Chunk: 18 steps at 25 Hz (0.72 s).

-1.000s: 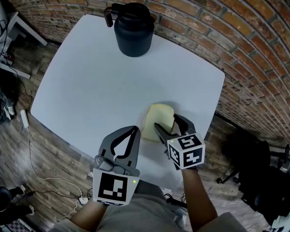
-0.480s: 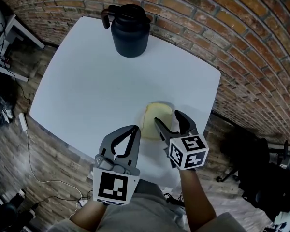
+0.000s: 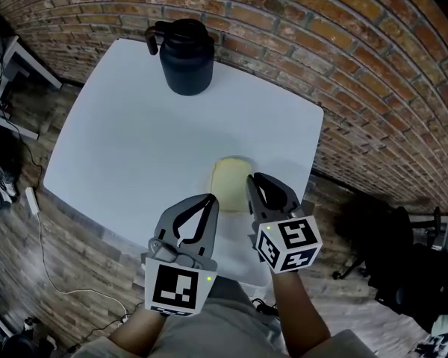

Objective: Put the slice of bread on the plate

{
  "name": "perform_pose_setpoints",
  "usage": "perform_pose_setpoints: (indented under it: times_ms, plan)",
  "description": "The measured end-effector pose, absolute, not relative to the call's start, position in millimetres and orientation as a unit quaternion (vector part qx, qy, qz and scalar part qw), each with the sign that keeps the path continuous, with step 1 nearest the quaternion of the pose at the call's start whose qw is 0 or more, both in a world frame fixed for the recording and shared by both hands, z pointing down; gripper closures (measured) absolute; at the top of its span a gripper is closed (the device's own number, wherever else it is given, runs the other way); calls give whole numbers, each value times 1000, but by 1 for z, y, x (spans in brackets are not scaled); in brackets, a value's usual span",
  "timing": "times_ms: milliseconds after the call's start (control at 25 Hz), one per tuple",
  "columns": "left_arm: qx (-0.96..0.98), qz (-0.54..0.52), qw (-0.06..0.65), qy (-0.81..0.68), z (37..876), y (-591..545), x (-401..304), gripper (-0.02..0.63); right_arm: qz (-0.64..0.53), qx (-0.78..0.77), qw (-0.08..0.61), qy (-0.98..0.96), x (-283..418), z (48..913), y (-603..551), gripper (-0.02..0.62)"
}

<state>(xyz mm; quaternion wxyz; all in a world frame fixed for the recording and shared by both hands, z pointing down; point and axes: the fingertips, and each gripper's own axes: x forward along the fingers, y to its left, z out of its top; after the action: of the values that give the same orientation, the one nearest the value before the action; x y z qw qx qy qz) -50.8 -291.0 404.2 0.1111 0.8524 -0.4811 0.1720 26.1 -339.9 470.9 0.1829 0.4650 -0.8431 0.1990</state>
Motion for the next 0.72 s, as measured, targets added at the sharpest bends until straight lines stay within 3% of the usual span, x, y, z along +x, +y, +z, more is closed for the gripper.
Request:
perform_pose_setpoints:
  times_ms: [240, 720]
  plan:
    - [860, 160, 98, -475, 388, -276, -37, 595, 164, 469, 149, -855, 29, 432, -319, 586]
    - [868, 127, 67, -474, 349, -240, -24, 595, 76, 475, 81, -873, 33, 345, -260, 588]
